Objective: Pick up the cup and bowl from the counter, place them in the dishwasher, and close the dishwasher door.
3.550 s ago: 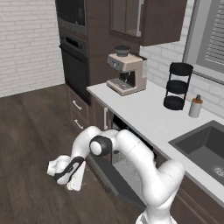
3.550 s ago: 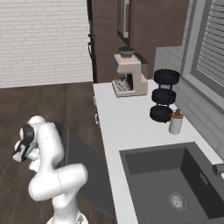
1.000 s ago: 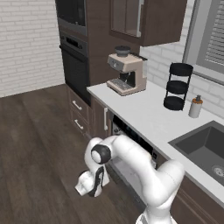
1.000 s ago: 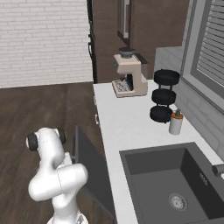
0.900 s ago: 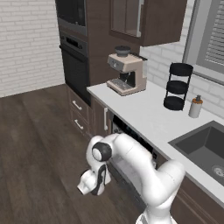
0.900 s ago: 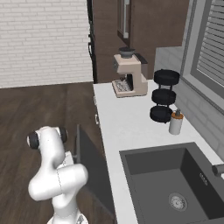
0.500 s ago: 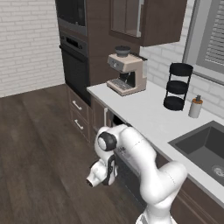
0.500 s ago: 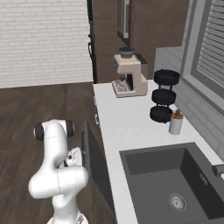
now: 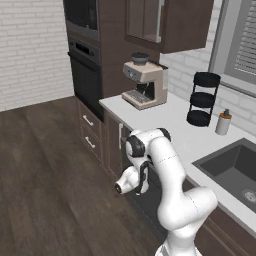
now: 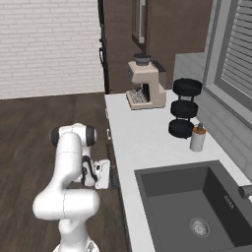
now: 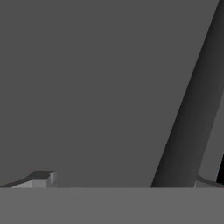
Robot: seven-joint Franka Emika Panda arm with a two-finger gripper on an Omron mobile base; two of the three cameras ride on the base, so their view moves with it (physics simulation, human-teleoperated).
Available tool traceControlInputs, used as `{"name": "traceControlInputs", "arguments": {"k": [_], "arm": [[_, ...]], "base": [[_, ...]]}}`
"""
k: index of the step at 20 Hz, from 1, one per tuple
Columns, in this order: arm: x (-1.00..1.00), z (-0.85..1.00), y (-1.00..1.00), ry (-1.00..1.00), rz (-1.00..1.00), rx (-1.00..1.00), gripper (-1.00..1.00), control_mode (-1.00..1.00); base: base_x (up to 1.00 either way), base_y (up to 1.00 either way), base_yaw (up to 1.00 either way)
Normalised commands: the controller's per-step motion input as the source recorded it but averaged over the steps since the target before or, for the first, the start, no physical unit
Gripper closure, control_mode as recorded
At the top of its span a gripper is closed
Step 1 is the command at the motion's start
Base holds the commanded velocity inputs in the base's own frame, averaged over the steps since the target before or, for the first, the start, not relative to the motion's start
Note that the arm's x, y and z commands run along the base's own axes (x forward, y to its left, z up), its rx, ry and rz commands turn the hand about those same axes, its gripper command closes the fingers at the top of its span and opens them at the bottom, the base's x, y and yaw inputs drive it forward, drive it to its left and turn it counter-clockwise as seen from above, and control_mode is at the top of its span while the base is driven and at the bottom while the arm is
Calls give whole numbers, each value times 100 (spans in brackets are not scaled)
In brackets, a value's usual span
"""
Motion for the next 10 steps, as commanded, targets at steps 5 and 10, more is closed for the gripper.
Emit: {"name": "traceControlInputs", "arguments": {"k": [5, 10], "arm": [[100, 0, -100, 28, 11, 2, -100, -100], [100, -17, -100, 32, 11, 0, -100, -100]], "base": [[0, 0, 0], [0, 0, 0]]}}
